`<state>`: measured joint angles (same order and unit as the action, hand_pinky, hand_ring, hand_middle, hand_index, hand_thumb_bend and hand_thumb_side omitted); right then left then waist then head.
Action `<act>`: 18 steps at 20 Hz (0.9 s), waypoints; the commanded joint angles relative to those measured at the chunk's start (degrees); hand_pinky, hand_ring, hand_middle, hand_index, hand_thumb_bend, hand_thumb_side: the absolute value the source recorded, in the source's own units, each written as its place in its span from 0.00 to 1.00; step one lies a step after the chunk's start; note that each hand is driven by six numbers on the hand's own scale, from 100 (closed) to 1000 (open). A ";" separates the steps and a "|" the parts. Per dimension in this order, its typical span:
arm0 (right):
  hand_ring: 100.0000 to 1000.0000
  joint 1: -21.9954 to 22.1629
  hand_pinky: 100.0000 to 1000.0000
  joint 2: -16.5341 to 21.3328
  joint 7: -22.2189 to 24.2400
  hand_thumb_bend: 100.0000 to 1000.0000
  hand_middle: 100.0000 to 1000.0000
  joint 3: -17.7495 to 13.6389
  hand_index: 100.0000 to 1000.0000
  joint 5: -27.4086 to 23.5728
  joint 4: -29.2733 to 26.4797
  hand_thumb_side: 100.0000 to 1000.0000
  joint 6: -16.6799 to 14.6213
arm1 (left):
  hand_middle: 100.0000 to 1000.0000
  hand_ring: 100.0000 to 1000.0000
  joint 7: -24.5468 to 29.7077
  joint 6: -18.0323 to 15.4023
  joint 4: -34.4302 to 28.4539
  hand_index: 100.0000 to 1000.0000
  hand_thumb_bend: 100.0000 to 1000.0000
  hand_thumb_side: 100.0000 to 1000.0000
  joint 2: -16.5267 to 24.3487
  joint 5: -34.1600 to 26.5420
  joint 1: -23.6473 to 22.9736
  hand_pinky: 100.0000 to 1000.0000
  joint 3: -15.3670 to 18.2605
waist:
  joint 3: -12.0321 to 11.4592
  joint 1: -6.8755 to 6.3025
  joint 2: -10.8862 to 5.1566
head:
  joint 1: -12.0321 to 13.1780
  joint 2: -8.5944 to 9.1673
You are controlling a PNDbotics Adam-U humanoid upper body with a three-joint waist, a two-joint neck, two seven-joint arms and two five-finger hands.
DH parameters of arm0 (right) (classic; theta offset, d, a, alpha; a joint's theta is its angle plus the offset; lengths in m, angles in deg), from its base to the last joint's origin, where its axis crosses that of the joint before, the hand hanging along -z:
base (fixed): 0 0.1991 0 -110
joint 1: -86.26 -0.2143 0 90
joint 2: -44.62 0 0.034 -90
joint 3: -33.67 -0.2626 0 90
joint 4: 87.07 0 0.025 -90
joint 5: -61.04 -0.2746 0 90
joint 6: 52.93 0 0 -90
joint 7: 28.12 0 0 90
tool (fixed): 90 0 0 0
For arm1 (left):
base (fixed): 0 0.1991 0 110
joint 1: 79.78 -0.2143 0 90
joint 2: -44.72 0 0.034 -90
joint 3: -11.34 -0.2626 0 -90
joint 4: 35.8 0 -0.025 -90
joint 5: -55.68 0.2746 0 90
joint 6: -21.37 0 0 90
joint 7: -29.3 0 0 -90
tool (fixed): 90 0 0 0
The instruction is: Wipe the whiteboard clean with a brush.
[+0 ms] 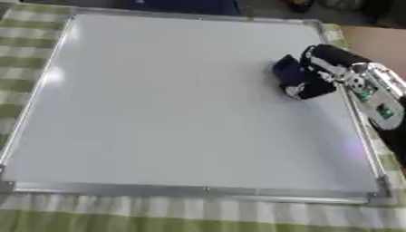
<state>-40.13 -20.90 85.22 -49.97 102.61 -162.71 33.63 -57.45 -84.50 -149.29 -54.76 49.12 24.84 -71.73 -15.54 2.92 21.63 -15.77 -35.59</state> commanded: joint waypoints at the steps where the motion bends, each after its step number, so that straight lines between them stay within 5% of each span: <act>1: 0.70 -0.55 0.54 1.83 2.59 0.21 0.24 -0.43 0.09 -1.33 -0.11 0.48 -1.13 | 0.43 0.43 0.26 -0.06 -1.10 0.36 0.00 1.00 0.44 0.10 0.45 0.41 -0.11 | 0.07 -0.21 -0.73 | -0.87 0.15; 18: 0.71 -0.53 0.56 1.64 3.27 0.12 0.28 -0.44 0.13 -1.35 -0.14 0.59 -1.79 | 0.43 0.43 0.16 -0.12 -1.10 0.36 0.00 1.00 0.44 -0.04 0.71 0.41 -0.12 | 0.12 -0.39 -0.46 | -0.70 0.84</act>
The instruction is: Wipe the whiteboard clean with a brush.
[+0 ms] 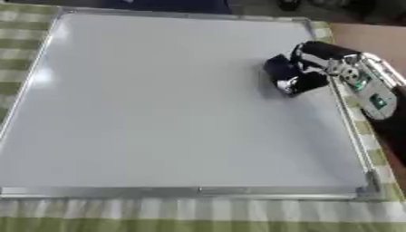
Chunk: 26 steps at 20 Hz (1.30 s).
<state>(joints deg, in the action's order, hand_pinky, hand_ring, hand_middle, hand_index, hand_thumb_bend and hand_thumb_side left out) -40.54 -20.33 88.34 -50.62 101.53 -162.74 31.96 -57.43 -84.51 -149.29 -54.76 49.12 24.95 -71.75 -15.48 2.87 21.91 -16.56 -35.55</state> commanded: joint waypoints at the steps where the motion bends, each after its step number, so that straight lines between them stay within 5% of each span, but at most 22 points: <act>1: 0.71 -0.11 0.56 1.05 0.22 0.12 0.27 0.22 0.13 -0.33 -0.10 0.57 -0.17 | 0.43 0.43 0.14 -0.10 -1.10 0.36 0.00 1.00 0.43 -0.04 0.59 0.41 -0.10 | 0.05 -0.33 -0.73 | 0.11 0.83; 13: 0.67 -0.34 0.53 0.67 0.29 0.16 0.19 0.34 0.11 -0.94 0.37 0.37 -0.42 | 0.43 0.43 0.38 0.04 -1.10 0.36 0.00 1.00 0.42 0.03 0.58 0.41 -0.12 | -0.14 -0.15 -0.59 | 0.18 1.20; 26: 0.65 -0.44 0.53 0.62 0.87 0.13 0.14 0.54 0.10 -1.82 0.04 0.32 -0.74 | 0.42 0.43 0.45 0.25 -1.10 0.36 0.00 1.00 0.47 -0.16 0.54 0.42 -0.10 | -0.34 0.06 -0.76 | 0.25 1.26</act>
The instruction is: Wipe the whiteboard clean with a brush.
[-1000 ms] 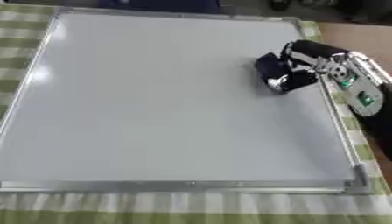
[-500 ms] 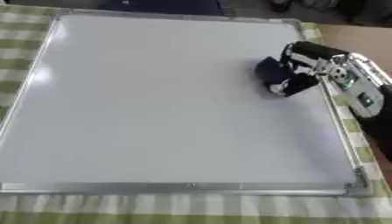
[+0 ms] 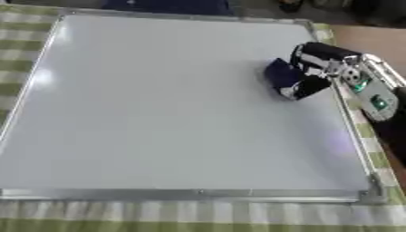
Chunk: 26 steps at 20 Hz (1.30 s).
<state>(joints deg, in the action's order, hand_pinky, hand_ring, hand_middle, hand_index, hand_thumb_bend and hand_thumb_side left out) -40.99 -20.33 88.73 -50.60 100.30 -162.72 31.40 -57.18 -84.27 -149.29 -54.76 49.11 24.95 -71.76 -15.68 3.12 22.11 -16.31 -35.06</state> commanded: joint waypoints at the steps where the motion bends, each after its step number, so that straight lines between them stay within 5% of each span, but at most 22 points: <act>1: 0.65 0.05 0.53 0.62 0.53 0.13 0.14 0.63 0.10 -0.61 -0.09 0.32 -0.26 | 0.42 0.43 0.19 0.03 -1.10 0.36 0.00 1.00 0.47 -0.16 0.54 0.42 -0.07 | -0.14 -0.15 -1.00 | 0.03 0.76; 26: 0.62 0.42 0.51 0.67 6.76 0.05 0.12 4.49 0.16 -2.23 -7.08 0.29 -2.94 | 0.42 0.43 0.33 0.39 -1.10 0.36 0.00 1.00 0.48 -0.43 0.68 0.42 -0.09 | -0.37 0.25 -1.33 | -0.03 0.49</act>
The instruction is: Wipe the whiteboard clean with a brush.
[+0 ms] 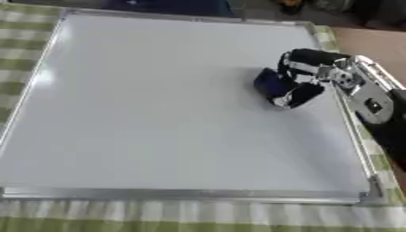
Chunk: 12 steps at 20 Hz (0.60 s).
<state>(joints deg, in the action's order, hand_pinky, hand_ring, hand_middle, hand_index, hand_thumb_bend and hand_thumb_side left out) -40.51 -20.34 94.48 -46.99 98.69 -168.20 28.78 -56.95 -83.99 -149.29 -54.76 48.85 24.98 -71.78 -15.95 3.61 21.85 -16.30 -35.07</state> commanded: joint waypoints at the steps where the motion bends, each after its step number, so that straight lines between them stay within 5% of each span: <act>1: 0.62 -0.01 0.51 0.73 1.27 0.05 0.12 1.09 0.16 -0.51 -1.97 0.29 -0.38 | 0.42 0.43 0.09 0.13 -1.10 0.36 0.00 1.00 0.49 -0.20 0.67 0.42 -0.06 | -0.10 -0.24 -1.08 | -0.04 0.53; 12: 0.62 -0.24 0.52 0.95 2.44 0.05 0.14 1.58 0.13 -0.52 -3.27 0.29 -0.06 | 0.42 0.43 0.16 0.22 -1.10 0.36 0.00 1.00 0.50 -0.44 0.86 0.42 -0.11 | -0.34 -0.17 -0.96 | 0.03 0.73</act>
<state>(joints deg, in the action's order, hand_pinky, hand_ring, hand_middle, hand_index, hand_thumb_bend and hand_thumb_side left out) -40.34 -20.34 96.67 -45.34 98.67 -171.09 28.60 -56.81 -83.84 -149.29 -54.76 48.43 25.35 -72.02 -16.23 3.62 21.86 -16.30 -35.07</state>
